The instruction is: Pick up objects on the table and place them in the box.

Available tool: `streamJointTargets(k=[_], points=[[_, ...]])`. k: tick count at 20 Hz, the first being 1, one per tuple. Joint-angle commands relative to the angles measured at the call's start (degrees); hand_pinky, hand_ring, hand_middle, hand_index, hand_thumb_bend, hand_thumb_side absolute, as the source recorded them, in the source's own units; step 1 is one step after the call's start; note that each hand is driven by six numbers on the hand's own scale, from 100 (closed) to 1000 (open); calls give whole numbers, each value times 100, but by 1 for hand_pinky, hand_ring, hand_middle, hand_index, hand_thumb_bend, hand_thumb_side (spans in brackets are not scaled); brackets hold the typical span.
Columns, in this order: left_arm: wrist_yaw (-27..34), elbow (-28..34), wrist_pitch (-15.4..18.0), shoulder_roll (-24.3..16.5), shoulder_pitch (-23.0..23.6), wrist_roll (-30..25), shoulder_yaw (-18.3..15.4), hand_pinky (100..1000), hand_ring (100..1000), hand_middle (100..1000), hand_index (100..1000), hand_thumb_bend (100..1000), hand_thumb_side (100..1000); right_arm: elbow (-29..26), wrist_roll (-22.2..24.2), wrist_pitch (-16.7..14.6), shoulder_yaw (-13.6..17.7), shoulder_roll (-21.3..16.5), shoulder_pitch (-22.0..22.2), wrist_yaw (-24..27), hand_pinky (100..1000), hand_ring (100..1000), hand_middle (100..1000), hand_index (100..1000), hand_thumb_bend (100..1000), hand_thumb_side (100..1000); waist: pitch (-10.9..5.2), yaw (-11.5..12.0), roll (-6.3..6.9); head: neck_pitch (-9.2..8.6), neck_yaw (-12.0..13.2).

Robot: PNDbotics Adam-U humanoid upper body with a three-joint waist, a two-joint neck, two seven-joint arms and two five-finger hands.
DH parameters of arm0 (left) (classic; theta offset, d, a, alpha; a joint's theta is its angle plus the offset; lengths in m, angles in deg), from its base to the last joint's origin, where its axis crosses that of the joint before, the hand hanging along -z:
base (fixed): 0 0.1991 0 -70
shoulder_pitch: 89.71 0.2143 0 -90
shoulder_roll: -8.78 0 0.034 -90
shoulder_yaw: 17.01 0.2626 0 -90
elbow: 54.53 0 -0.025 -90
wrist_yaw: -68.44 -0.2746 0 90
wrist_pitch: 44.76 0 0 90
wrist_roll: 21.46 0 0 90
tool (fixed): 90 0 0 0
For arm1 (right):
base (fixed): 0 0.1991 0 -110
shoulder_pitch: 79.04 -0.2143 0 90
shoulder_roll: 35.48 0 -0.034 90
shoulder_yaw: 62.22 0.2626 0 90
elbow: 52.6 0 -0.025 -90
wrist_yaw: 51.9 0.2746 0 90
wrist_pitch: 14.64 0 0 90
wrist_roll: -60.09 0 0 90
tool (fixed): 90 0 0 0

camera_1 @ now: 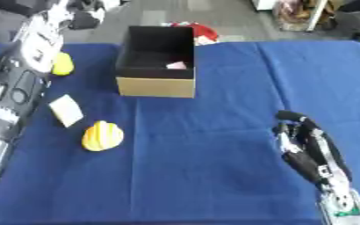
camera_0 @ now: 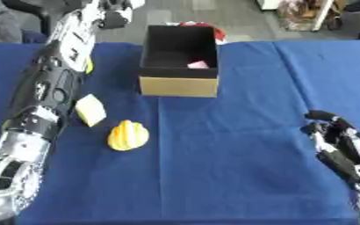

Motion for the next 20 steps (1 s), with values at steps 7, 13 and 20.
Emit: streamJointTargets(k=[7, 13, 20], points=[[-1056, -630, 616, 436, -240, -569, 453, 739, 600, 601, 794, 128, 224, -69, 28, -21, 20, -62, -80, -8, 757, 663, 743, 801, 100, 359, -56, -38, -36, 23, 4], [-1508, -734, 693, 484, -223, -765, 400, 789, 708, 743, 883, 229, 400, -69, 30, -20, 26, -61, -80, -6, 757, 663, 743, 802, 100, 362, -60, -37, -30, 23, 3], [-1350, -410, 848, 190, -249, -1088, 291, 807, 728, 767, 902, 112, 457, -79, 44, -23, 28, -56, -73, -18, 758, 663, 743, 802, 100, 369, -86, -16, -6, 23, -7]])
